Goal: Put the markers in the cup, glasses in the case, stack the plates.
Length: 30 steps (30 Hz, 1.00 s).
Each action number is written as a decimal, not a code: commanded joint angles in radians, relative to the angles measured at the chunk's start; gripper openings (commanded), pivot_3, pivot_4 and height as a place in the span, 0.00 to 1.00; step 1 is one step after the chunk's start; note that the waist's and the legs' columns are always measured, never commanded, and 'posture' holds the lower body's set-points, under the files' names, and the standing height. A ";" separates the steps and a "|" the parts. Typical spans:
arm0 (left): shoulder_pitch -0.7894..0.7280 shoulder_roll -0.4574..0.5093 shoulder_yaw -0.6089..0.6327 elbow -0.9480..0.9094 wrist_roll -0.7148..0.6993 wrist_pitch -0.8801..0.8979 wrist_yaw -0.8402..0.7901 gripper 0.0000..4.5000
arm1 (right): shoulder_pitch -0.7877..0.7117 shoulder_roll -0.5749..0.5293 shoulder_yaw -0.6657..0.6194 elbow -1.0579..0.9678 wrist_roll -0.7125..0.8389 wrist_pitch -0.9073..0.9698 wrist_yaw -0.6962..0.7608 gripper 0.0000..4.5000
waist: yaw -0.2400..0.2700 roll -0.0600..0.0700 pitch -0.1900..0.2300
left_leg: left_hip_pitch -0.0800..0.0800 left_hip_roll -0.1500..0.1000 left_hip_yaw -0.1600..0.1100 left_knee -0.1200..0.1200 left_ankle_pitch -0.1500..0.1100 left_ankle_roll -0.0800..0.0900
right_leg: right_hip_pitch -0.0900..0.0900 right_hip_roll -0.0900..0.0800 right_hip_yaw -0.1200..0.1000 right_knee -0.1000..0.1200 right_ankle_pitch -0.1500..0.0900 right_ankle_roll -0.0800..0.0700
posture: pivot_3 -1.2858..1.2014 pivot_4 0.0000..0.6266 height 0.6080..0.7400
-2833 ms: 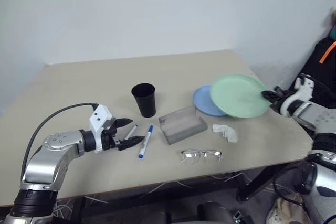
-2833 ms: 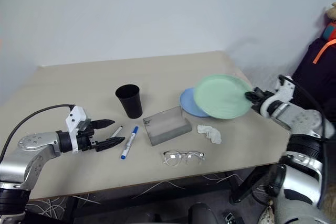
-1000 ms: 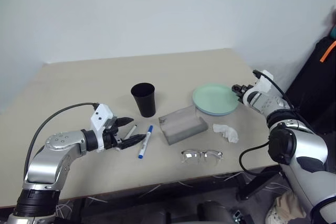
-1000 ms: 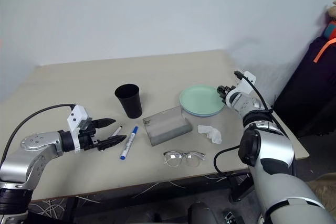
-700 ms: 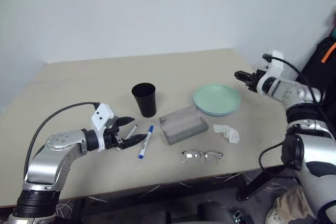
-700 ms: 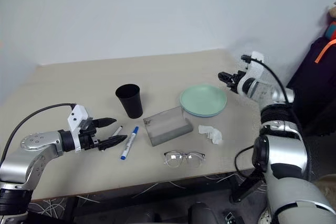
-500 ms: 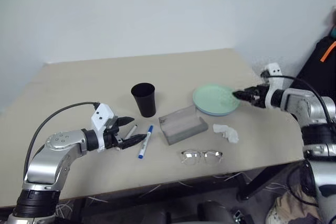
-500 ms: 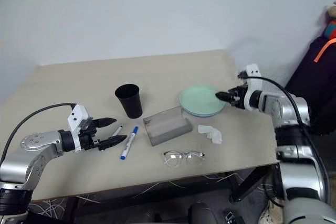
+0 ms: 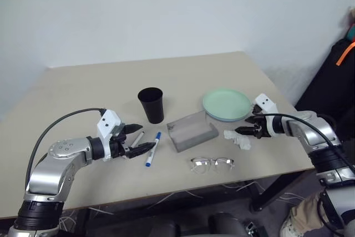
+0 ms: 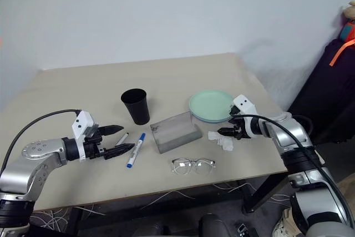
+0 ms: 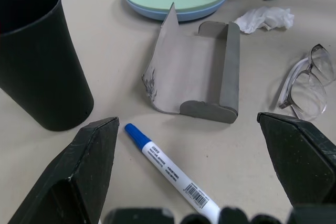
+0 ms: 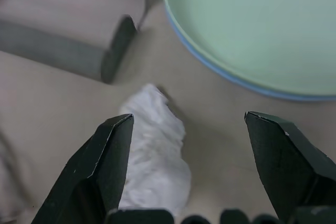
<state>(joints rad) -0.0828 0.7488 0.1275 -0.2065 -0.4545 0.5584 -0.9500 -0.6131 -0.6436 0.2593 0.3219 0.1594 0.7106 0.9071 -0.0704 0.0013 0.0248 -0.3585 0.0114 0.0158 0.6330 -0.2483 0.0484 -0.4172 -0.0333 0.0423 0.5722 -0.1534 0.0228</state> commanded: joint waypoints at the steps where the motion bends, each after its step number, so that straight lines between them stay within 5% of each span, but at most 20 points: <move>1: -0.001 0.005 0.033 -0.041 -0.025 -0.003 0.007 1.00 | -0.014 0.007 0.018 0.017 -0.042 -0.049 0.003 0.81 | 0.000 0.000 0.000 | 0.000 0.000 0.000 0.000 0.000 0.000 | 0.000 0.000 0.000 0.000 0.000 0.000 | 0.52 0.00 0.94; 18: 0.006 0.008 0.029 -0.047 -0.038 -0.005 0.027 1.00 | 0.055 -0.005 0.076 -0.046 -0.103 -0.072 0.065 0.81 | 0.000 -0.001 0.000 | 0.001 0.000 -0.001 0.000 0.000 0.000 | 0.002 0.000 0.000 0.000 0.000 0.000 | 0.52 0.00 0.94; 21: 0.009 0.009 0.029 -0.051 -0.040 -0.006 0.030 1.00 | 0.060 -0.008 0.076 -0.054 -0.104 -0.080 0.072 0.69 | 0.000 -0.001 0.000 | 0.002 0.000 -0.001 0.000 0.000 0.000 | 0.002 0.000 0.000 0.000 0.000 0.000 | 0.52 0.00 0.94; 30: 0.009 0.005 0.025 -0.050 -0.040 -0.009 0.033 1.00 | 0.050 -0.009 0.066 -0.073 -0.108 -0.083 0.080 0.02 | 0.000 -0.001 0.000 | 0.001 0.000 0.000 0.002 0.000 0.000 | 0.003 0.000 0.000 0.000 0.000 0.000 | 0.52 0.00 0.94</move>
<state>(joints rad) -0.0601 0.7490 0.1286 -0.2249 -0.4847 0.5594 -0.9222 -0.5411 -0.6395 0.3373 0.2775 0.0738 0.6366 0.9914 -0.0701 0.0004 0.0243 -0.3574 0.0111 0.0153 0.6345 -0.2486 0.0479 -0.4147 -0.0336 0.0423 0.5721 -0.1534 0.0228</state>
